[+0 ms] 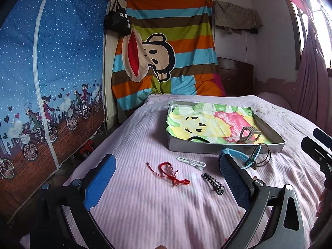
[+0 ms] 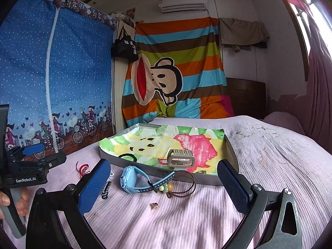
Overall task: Organize jewelry
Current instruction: 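Grasp the red-stone gold earring with right tool while left tool grasps red beaded bracelet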
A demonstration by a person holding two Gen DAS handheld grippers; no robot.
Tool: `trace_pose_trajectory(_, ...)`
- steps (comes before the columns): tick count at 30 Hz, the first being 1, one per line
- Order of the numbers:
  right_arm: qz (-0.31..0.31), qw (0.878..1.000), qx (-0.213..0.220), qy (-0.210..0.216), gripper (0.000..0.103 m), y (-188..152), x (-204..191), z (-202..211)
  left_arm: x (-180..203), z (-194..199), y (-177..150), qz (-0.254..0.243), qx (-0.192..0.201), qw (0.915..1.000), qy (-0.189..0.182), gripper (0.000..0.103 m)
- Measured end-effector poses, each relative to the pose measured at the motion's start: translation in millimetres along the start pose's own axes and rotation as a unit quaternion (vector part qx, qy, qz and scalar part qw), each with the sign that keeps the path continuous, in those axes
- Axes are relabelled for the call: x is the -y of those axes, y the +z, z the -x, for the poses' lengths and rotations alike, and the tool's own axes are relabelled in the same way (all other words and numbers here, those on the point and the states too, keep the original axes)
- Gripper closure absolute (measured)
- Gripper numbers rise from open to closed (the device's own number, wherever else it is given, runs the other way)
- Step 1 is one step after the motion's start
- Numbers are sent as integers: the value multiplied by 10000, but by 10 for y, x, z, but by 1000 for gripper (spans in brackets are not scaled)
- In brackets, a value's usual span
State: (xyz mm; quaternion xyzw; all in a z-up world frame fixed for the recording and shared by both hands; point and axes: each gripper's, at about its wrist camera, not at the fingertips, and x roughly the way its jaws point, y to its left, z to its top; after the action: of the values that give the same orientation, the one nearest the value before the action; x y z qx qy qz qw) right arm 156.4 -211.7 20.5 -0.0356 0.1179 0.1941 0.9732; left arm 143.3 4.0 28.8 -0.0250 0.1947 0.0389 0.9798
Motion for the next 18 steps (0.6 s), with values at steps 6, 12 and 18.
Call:
trace_pose_trajectory(6, 32, 9995, -286, 100, 0, -126, -64, -94, -79, -34, -162, -231, -154, 9996, 2, 5)
trace_pose_trajectory(12, 119, 9975, -687, 112, 0, -261, -135, -247, -113, -182, -251, -222, -381, 9989, 136, 5)
trace_pose_trajectory(18, 168, 9937, -1106, 40, 0, -369, -140, -438, -97, -351, -247, -258, -687, 9973, 44, 5)
